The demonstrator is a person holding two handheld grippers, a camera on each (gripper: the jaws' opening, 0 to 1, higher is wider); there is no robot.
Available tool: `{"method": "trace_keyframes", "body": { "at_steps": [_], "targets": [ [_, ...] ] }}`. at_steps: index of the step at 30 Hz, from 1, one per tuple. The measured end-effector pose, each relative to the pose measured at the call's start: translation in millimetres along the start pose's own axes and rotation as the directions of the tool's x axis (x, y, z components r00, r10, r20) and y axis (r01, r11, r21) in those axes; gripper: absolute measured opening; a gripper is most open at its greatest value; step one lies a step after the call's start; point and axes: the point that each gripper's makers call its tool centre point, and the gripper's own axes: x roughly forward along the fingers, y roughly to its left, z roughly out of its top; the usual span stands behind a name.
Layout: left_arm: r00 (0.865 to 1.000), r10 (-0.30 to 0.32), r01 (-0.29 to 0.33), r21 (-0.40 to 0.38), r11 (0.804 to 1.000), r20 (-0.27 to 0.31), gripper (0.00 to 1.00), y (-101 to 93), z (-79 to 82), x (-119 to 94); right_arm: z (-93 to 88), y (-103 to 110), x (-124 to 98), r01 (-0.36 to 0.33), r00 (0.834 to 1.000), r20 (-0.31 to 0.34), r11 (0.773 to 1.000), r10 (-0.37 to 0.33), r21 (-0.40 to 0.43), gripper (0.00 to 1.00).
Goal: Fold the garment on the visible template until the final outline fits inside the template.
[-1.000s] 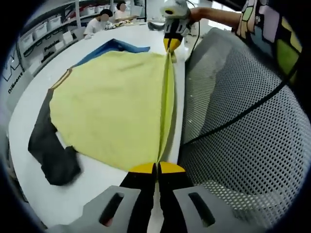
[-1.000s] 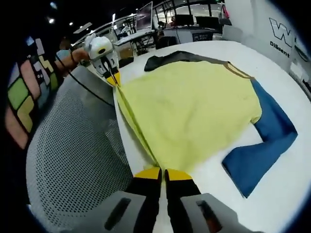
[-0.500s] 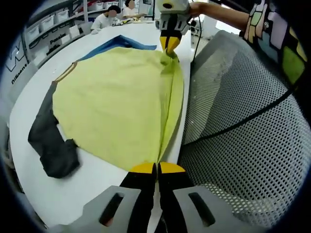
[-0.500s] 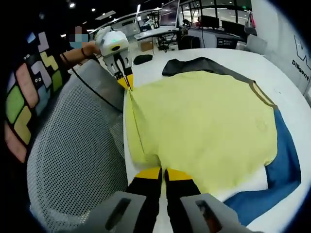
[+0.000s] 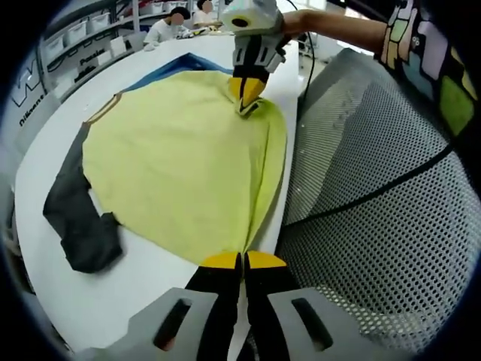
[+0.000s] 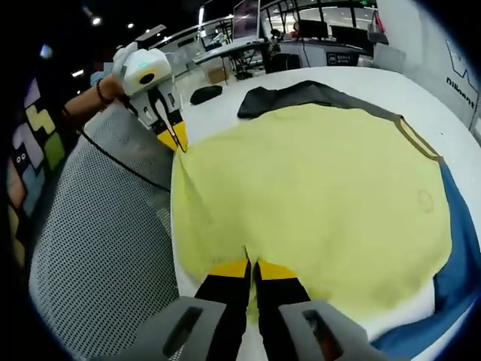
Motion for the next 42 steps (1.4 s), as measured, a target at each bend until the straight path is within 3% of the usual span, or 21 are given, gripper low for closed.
{"method": "trace_keyframes", "body": {
  "at_steps": [6,8,11,18,25,32,42],
  "targets": [
    [1.0,0.002,-0.002,-0.009,1.0,-0.003,0.0,0.7,-0.5,1,-0.2,-1,1,0.029,0.999,0.023,0.999,-0.03,0.034,0.0],
    [1.0,0.008,-0.008,-0.047,0.999,0.001,0.0,2.3,-0.5,2,5.6,-6,-3,0.067,0.995,0.072,0.996,-0.071,0.053,0.08],
    [1.0,0.012,-0.012,-0.034,0.999,-0.001,0.0,1.8,-0.4,1,7.3,-11,-13,0.11,0.989,0.095,0.992,-0.116,0.064,0.15],
    [1.0,0.016,-0.017,-0.047,0.999,-0.011,0.0,1.2,-1.8,3,11.5,-7,-36,0.175,0.976,0.123,0.983,-0.181,0.058,0.2],
    [1.0,0.016,-0.016,-0.054,0.998,-0.015,0.0,1.4,-2.1,3,-5.0,8,-46,0.178,0.979,0.092,0.982,-0.183,0.059,0.18],
    [1.0,0.015,-0.016,-0.057,0.998,-0.016,0.0,1.2,-2.4,3,-22.8,18,-32,0.143,0.988,0.044,0.986,-0.147,0.083,0.17],
    [1.0,0.025,-0.026,-0.061,0.998,-0.014,0.0,1.0,-2.2,3,-32.8,13,-19,0.165,0.986,-0.028,0.986,-0.164,0.027,0.11]
  ]
}}
